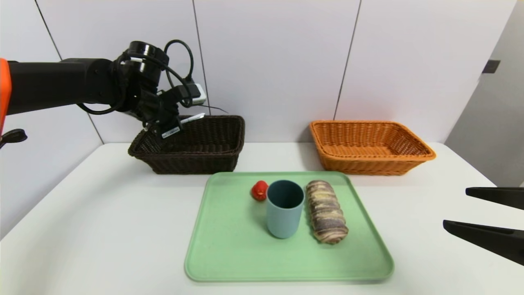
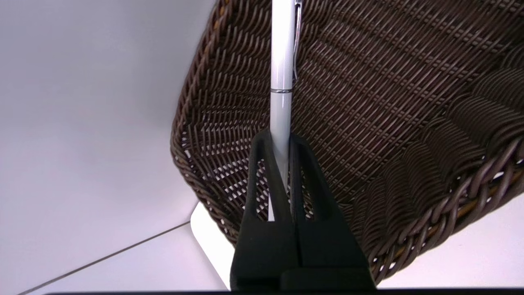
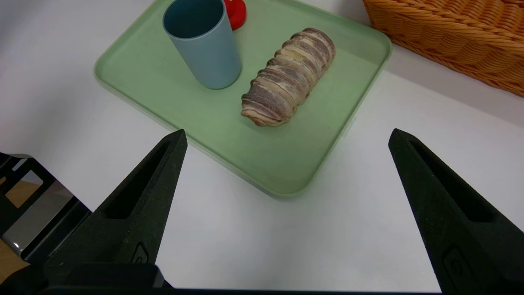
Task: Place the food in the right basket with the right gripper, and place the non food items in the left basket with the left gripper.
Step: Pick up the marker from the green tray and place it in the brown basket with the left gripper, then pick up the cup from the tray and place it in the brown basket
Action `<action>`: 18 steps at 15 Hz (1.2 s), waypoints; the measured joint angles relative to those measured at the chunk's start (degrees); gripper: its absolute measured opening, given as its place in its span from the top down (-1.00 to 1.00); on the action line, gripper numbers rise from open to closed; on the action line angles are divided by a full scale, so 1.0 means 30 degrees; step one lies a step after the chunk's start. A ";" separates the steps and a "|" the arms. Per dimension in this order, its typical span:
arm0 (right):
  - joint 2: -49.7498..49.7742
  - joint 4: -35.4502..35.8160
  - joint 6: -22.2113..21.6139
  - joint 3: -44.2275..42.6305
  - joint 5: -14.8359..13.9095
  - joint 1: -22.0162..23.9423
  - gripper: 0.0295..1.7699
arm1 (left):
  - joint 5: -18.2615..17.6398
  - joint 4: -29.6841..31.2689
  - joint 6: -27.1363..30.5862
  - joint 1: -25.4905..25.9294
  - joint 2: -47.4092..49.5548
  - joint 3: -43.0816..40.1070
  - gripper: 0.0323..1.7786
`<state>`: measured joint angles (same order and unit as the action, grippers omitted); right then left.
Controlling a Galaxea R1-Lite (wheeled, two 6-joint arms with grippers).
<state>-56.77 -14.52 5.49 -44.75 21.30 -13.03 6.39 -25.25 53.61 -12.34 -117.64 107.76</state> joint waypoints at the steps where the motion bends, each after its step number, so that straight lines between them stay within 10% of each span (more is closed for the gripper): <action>1: 0.0037 0.0000 0.0000 0.0016 0.0000 0.0016 -0.92 | -0.0008 0.0130 -0.0012 0.0126 -0.0219 0.0106 0.98; 11: 0.0301 -0.0008 0.0000 0.0272 0.0020 0.0219 -0.92 | -0.0008 0.0792 -0.1195 0.0496 -0.1057 0.0703 -0.37; 18: 0.0699 0.0093 -0.0536 0.0431 0.0077 0.0370 -0.92 | -0.0053 0.0167 -1.1081 -0.0378 0.1296 0.1093 -0.69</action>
<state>-54.67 -14.24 3.88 -43.46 21.53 -11.92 6.23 -24.75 20.37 -13.47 -113.75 111.04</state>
